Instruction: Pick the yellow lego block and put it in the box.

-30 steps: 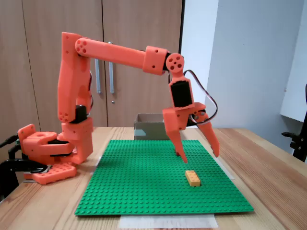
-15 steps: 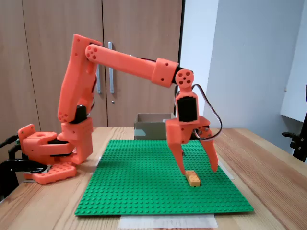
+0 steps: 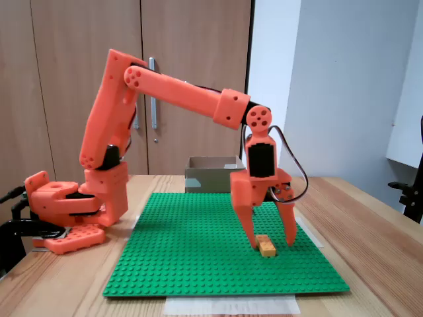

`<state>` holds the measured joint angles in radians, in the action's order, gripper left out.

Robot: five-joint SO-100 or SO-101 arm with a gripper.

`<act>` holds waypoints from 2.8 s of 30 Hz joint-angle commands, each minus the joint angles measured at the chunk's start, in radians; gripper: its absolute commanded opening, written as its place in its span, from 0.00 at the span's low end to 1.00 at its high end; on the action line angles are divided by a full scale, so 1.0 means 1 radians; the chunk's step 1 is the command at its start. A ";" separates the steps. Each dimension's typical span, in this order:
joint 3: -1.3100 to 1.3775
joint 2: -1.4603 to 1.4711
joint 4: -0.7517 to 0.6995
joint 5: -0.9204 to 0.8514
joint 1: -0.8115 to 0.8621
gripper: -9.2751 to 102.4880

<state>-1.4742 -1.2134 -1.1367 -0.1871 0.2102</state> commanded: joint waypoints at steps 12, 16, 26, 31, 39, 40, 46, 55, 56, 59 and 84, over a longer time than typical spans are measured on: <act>0.035 -0.015 0.031 -0.025 -0.005 0.14; 0.035 -0.031 0.020 -0.029 -0.006 0.13; 0.023 -0.222 -0.054 -0.043 -0.014 0.13; -0.046 -0.456 -0.117 -0.055 -0.040 0.13; -0.071 -0.686 -0.282 0.035 -0.235 0.13; -0.066 -0.699 -0.299 0.055 -0.261 0.13; -0.043 -0.744 -0.327 0.135 -0.422 0.13; -0.064 -0.759 -0.301 0.225 -0.721 0.12; -0.069 -0.759 -0.291 0.224 -0.742 0.12; -0.147 -0.744 -0.149 0.173 -0.819 0.13; 0.249 -0.169 -0.086 0.184 -1.028 0.15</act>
<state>-1.2839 -1.3852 -1.2164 0.0000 -0.8115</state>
